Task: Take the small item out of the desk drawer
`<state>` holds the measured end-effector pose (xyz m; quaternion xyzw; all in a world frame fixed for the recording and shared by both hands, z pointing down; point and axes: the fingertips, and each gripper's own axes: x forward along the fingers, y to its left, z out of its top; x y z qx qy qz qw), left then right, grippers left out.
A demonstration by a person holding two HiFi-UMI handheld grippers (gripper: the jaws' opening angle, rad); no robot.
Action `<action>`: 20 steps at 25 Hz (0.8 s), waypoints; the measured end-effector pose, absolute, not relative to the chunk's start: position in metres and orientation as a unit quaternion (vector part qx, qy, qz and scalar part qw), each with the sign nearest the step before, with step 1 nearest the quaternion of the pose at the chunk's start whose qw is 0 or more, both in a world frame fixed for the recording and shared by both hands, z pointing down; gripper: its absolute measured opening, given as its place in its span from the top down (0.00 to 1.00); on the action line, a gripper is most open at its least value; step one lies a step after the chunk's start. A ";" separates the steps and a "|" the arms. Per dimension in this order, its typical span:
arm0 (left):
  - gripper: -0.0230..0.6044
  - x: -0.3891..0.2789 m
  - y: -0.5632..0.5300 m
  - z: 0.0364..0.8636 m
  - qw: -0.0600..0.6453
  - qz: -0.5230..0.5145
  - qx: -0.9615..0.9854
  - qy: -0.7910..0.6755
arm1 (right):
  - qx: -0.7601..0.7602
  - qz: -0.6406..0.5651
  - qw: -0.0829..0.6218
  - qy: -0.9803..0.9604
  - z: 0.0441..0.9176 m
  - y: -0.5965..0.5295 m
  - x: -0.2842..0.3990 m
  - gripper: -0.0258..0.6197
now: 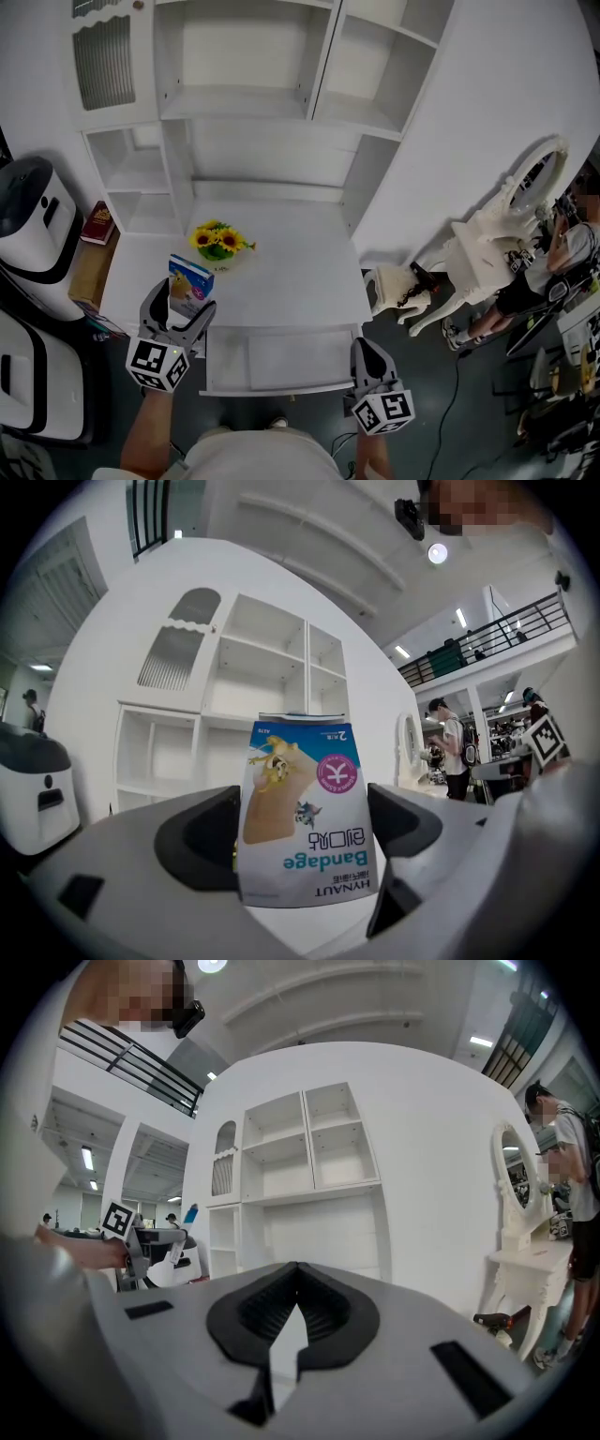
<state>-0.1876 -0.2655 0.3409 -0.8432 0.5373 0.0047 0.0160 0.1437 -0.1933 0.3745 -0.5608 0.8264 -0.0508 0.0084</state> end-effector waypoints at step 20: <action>0.28 -0.255 -0.183 0.271 0.048 0.076 -0.788 0.609 | -0.560 -0.041 0.022 0.827 0.354 -0.195 0.148 0.95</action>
